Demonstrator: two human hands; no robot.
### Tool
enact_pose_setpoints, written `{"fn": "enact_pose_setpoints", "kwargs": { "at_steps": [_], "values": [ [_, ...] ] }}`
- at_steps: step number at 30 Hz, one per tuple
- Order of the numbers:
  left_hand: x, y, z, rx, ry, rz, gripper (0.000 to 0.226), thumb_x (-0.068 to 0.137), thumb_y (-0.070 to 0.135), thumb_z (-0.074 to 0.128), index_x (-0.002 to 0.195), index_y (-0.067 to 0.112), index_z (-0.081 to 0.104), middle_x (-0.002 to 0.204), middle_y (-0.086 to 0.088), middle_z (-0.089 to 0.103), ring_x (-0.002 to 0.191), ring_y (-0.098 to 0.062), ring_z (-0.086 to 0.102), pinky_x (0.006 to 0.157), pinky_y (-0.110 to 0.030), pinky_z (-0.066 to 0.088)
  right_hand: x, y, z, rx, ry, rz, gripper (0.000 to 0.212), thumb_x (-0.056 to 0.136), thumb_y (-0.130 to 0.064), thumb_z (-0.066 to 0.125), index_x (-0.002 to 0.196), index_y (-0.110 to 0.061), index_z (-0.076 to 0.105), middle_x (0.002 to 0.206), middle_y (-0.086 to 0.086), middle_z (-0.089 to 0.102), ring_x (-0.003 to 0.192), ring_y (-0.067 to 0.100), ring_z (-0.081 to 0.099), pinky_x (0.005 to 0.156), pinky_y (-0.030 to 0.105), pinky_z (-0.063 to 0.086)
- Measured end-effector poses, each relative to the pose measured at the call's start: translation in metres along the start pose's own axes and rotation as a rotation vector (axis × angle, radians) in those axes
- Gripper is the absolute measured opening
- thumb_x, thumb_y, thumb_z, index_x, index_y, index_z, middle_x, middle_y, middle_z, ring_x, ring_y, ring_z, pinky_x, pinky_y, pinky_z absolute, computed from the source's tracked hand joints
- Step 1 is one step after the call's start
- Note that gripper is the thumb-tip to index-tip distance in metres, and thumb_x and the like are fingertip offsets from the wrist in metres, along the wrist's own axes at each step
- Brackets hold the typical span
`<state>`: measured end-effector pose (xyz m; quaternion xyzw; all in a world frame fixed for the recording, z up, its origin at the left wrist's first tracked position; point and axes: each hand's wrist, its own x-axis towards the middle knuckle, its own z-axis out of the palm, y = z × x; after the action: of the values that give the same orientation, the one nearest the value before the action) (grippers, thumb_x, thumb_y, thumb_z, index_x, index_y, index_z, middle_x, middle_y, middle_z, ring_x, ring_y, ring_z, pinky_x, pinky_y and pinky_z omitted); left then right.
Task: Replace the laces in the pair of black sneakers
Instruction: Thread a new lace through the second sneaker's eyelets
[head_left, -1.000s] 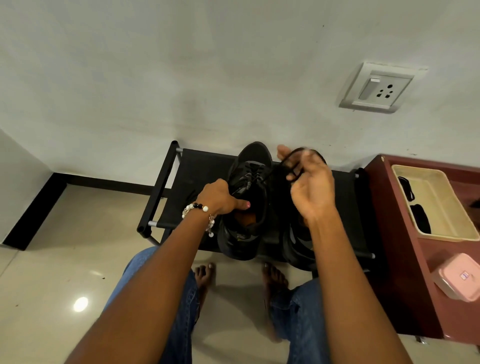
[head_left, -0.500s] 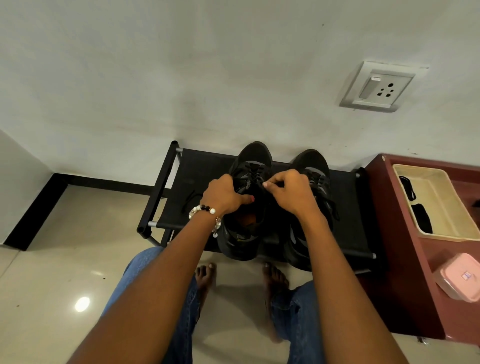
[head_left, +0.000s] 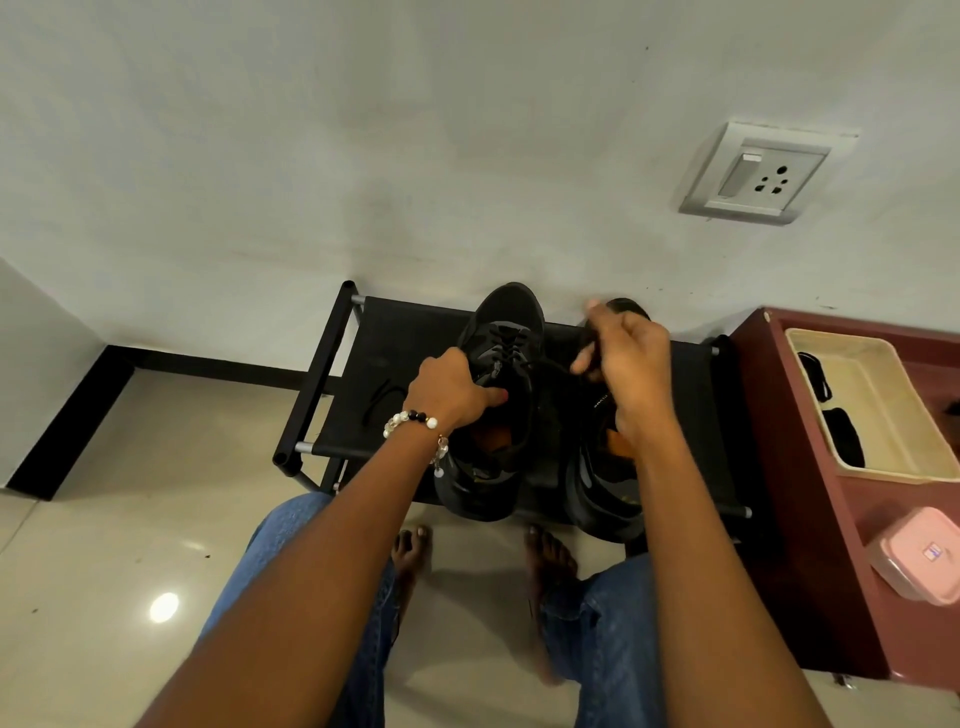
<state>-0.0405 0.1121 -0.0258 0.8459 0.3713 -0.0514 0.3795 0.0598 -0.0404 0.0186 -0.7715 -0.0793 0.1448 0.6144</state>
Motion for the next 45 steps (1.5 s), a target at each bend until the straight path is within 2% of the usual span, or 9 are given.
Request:
{"fn": "enact_pose_setpoints", "kwargs": {
  "at_steps": [3,5,10,21,26,29,32,35,45],
  "values": [
    [0.0,0.001,0.001,0.023,0.022,0.012,0.066,0.074,0.049,0.077,0.123,0.015,0.051,0.12,-0.011,0.056,0.098,-0.03,0.061,0.084,-0.043,0.055,-0.002,0.01,0.006,-0.811,0.017,-0.165,0.032,0.09,-0.044,0.061,0.106,-0.018,0.052,0.081,0.003,0.066,0.077,0.022,0.065,0.068,0.035,0.049],
    [0.0,0.001,0.002,0.048,0.038,0.026,0.067,0.075,0.049,0.076,0.126,0.015,0.05,0.121,-0.012,0.056,0.1,-0.03,0.061,0.084,-0.042,0.055,-0.004,0.009,0.012,-0.943,-0.047,-0.198,0.039,0.092,-0.041,0.061,0.122,-0.02,0.049,0.095,0.005,0.063,0.088,0.028,0.062,0.07,0.037,0.048],
    [-0.002,0.003,0.002,0.094,0.07,0.054,0.06,0.076,0.05,0.075,0.122,0.016,0.055,0.114,-0.01,0.061,0.092,-0.027,0.064,0.077,-0.04,0.056,-0.002,0.01,0.022,-0.711,-0.265,-0.229,0.023,0.094,-0.032,0.061,0.101,-0.015,0.074,0.098,0.003,0.072,0.094,0.02,0.065,0.081,0.035,0.053],
    [-0.003,0.008,0.0,0.14,0.137,0.073,0.039,0.082,0.041,0.073,0.103,0.009,0.063,0.094,-0.008,0.065,0.078,-0.023,0.063,0.059,-0.027,0.043,-0.004,0.008,0.023,-0.448,-0.295,0.092,0.026,0.096,-0.02,0.057,0.081,-0.003,0.067,0.07,0.007,0.064,0.064,0.018,0.06,0.059,0.027,0.044],
    [-0.005,0.009,0.0,0.139,0.144,0.072,0.036,0.082,0.04,0.072,0.098,0.009,0.063,0.088,-0.007,0.064,0.073,-0.022,0.061,0.058,-0.027,0.042,0.0,0.014,0.014,-0.169,-0.333,0.237,0.021,0.097,-0.011,0.054,0.081,-0.006,0.066,0.088,0.02,0.066,0.059,0.013,0.056,0.038,0.013,0.032],
    [-0.006,0.01,-0.001,0.129,0.128,0.065,0.037,0.083,0.041,0.071,0.101,0.009,0.063,0.091,-0.008,0.065,0.075,-0.022,0.061,0.06,-0.028,0.044,-0.001,0.017,0.015,-0.251,-0.316,0.196,0.017,0.095,-0.022,0.06,0.086,-0.011,0.07,0.088,0.008,0.069,0.066,0.005,0.06,0.055,0.018,0.049],
    [-0.008,0.007,-0.004,0.071,0.063,0.055,0.048,0.077,0.045,0.076,0.108,0.012,0.062,0.101,-0.007,0.066,0.084,-0.024,0.064,0.071,-0.035,0.055,-0.002,0.012,0.017,-0.493,-0.293,0.108,0.028,0.09,-0.032,0.062,0.112,-0.015,0.059,0.108,-0.002,0.062,0.108,0.02,0.057,0.092,0.041,0.052],
    [-0.015,0.006,-0.013,-0.045,0.036,0.105,0.064,0.069,0.044,0.083,0.121,0.015,0.061,0.114,-0.004,0.064,0.104,-0.024,0.062,0.088,-0.04,0.054,-0.002,0.005,0.016,-0.51,-0.298,0.08,0.042,0.088,-0.005,0.044,0.13,-0.012,0.046,0.111,0.004,0.056,0.116,0.028,0.052,0.095,0.048,0.05],
    [-0.032,0.01,-0.01,0.015,0.225,0.202,0.034,0.081,0.029,0.076,0.113,0.02,0.071,0.1,-0.002,0.071,0.092,-0.018,0.066,0.082,-0.033,0.056,-0.01,-0.001,0.023,-0.255,-0.215,-0.138,0.009,0.094,-0.003,0.059,0.096,-0.011,0.054,0.089,0.012,0.07,0.08,0.02,0.071,0.054,0.021,0.055]
  ]
}}
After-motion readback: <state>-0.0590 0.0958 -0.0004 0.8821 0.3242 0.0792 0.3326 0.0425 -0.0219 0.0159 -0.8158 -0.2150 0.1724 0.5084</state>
